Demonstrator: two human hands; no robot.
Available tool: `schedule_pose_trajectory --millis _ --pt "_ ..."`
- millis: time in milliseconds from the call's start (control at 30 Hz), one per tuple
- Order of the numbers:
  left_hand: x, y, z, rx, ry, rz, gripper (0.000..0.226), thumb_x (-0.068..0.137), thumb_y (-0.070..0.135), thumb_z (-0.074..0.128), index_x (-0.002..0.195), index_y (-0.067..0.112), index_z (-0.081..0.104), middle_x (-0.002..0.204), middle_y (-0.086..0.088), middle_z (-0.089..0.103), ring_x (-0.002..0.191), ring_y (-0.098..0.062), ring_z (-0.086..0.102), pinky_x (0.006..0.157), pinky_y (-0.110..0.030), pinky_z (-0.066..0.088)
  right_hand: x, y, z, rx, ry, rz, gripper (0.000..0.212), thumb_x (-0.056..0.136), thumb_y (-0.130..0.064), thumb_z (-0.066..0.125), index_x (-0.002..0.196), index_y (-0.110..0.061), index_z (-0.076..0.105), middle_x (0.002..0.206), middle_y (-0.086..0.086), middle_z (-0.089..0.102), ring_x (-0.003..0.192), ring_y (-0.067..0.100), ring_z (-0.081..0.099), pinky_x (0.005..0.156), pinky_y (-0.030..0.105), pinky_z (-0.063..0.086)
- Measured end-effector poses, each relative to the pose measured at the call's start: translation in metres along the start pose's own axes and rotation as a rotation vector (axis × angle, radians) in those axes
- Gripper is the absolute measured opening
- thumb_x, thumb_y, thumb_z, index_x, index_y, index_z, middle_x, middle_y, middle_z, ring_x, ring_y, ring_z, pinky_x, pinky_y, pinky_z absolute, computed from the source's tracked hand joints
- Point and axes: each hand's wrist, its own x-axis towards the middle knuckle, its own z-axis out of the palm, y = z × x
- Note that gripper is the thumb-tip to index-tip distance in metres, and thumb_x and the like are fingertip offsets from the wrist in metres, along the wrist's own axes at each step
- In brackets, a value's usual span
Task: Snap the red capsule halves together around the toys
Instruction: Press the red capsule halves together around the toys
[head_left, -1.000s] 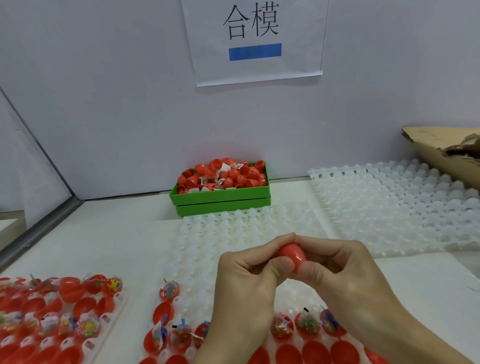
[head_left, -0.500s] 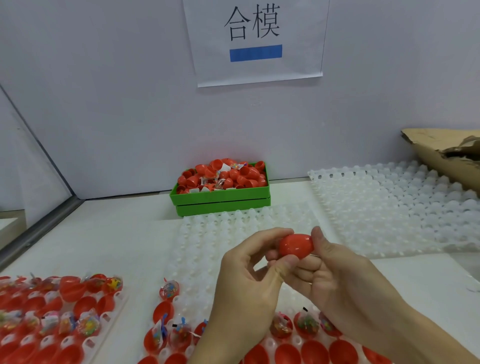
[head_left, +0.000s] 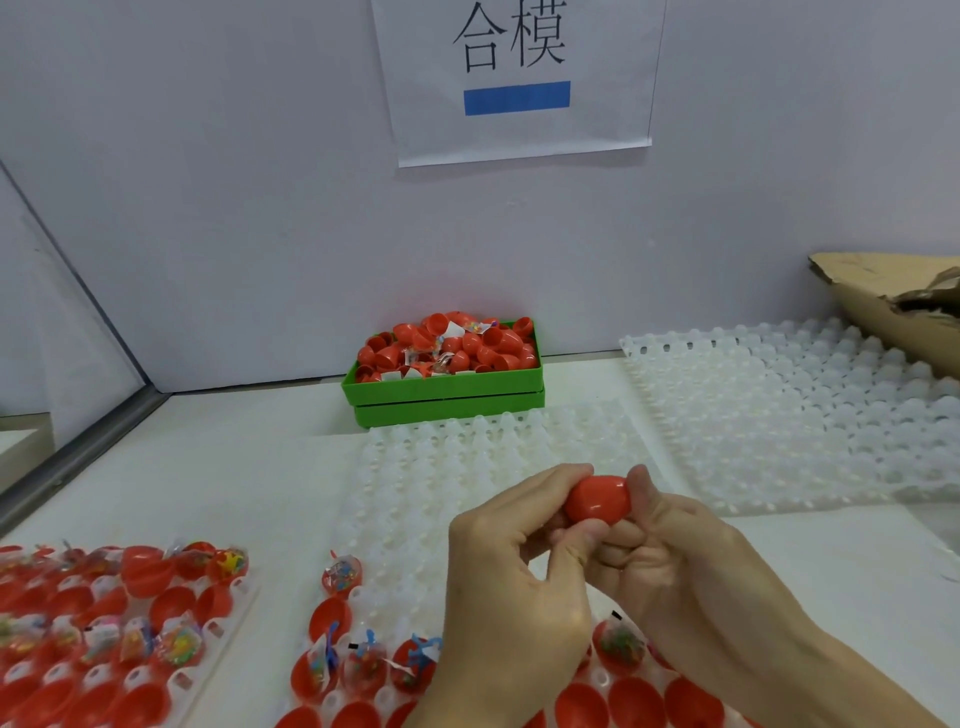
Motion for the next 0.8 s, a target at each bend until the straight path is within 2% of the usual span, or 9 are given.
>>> schedule_pose_trajectory --millis 67,133,233,300,367,433,533,633,800 --pt "0.002 0.002 -0.001 -0.118 -0.057 -0.055 0.032 0.081 0.011 0.067 0.108 0.027 0.074 0.103 0.013 0.072 0.103 -0.009 0.068 0.079 -0.016 0.055 0.0 -0.002 0.002 0.029 -0.013 0.016 0.071 0.077 -0.042 0.079 0.095 0.025 0.061 0.098 0.034 0.062 0.086 0.032 0.072 0.074 0.031 0.059" --pt "0.003 0.004 -0.003 -0.195 -0.077 -0.088 0.03 0.083 0.013 0.068 0.109 0.028 0.073 0.104 0.006 0.072 0.105 -0.017 0.067 0.079 -0.016 0.054 -0.001 -0.005 0.005 0.066 -0.02 0.033 0.051 0.085 -0.038 0.062 0.093 0.011 0.073 0.1 0.032 0.069 0.086 0.033 0.073 0.073 0.031 0.06" --pt "0.004 0.005 -0.004 -0.23 -0.091 -0.108 0.025 0.083 0.016 0.069 0.104 0.031 0.071 0.101 0.005 0.073 0.102 -0.017 0.068 0.078 -0.015 0.054 -0.002 -0.008 0.006 0.071 -0.042 0.086 0.054 0.089 -0.039 0.053 0.097 0.01 0.074 0.109 0.036 0.066 0.095 0.038 0.072 0.076 0.034 0.06" --pt "0.005 0.004 -0.004 -0.217 -0.092 -0.1 0.024 0.083 0.015 0.069 0.101 0.031 0.069 0.102 0.006 0.073 0.104 -0.015 0.068 0.079 -0.016 0.053 -0.002 -0.01 0.005 -0.008 -0.055 0.102 0.059 0.092 -0.045 0.054 0.103 0.011 0.071 0.113 0.038 0.064 0.103 0.042 0.068 0.083 0.039 0.06" --pt "0.006 0.002 -0.005 -0.2 -0.087 -0.098 0.026 0.082 0.015 0.069 0.1 0.032 0.067 0.102 0.007 0.072 0.106 -0.015 0.067 0.081 -0.018 0.054 0.0 -0.013 0.003 -0.18 -0.011 0.045 0.064 0.083 -0.052 0.063 0.104 0.008 0.072 0.109 0.036 0.066 0.104 0.045 0.067 0.087 0.043 0.059" --pt "0.006 0.0 -0.005 -0.169 -0.089 -0.083 0.027 0.081 0.013 0.07 0.101 0.032 0.068 0.102 0.008 0.072 0.106 -0.014 0.067 0.082 -0.019 0.056 0.001 -0.013 0.002 -0.388 0.069 -0.079 0.049 0.077 -0.045 0.08 0.099 -0.001 0.076 0.101 0.028 0.072 0.096 0.041 0.071 0.079 0.037 0.061" --pt "0.005 -0.002 -0.005 -0.142 -0.068 -0.081 0.031 0.081 0.011 0.07 0.104 0.031 0.071 0.103 0.008 0.072 0.107 -0.015 0.067 0.083 -0.022 0.057 0.0 -0.01 0.003 -0.524 0.117 -0.198 0.034 0.071 -0.037 0.074 0.096 -0.015 0.078 0.096 0.017 0.076 0.091 0.033 0.074 0.075 0.027 0.059" --pt "0.005 -0.002 -0.006 -0.202 -0.059 -0.133 0.034 0.078 0.013 0.073 0.108 0.029 0.073 0.105 0.007 0.073 0.108 -0.012 0.067 0.084 -0.022 0.057 0.001 -0.006 0.003 -0.521 0.137 -0.23 0.03 0.074 -0.038 0.075 0.096 -0.018 0.079 0.094 0.015 0.077 0.09 0.031 0.075 0.074 0.025 0.059" --pt "0.012 0.001 -0.01 -0.265 -0.038 -0.161 0.025 0.077 0.022 0.08 0.102 0.023 0.075 0.097 0.006 0.077 0.097 -0.01 0.071 0.077 -0.014 0.055 0.002 -0.009 0.006 -0.472 0.107 -0.183 0.064 0.061 -0.067 0.079 0.092 -0.011 0.08 0.088 0.021 0.076 0.084 0.034 0.075 0.067 0.025 0.058"
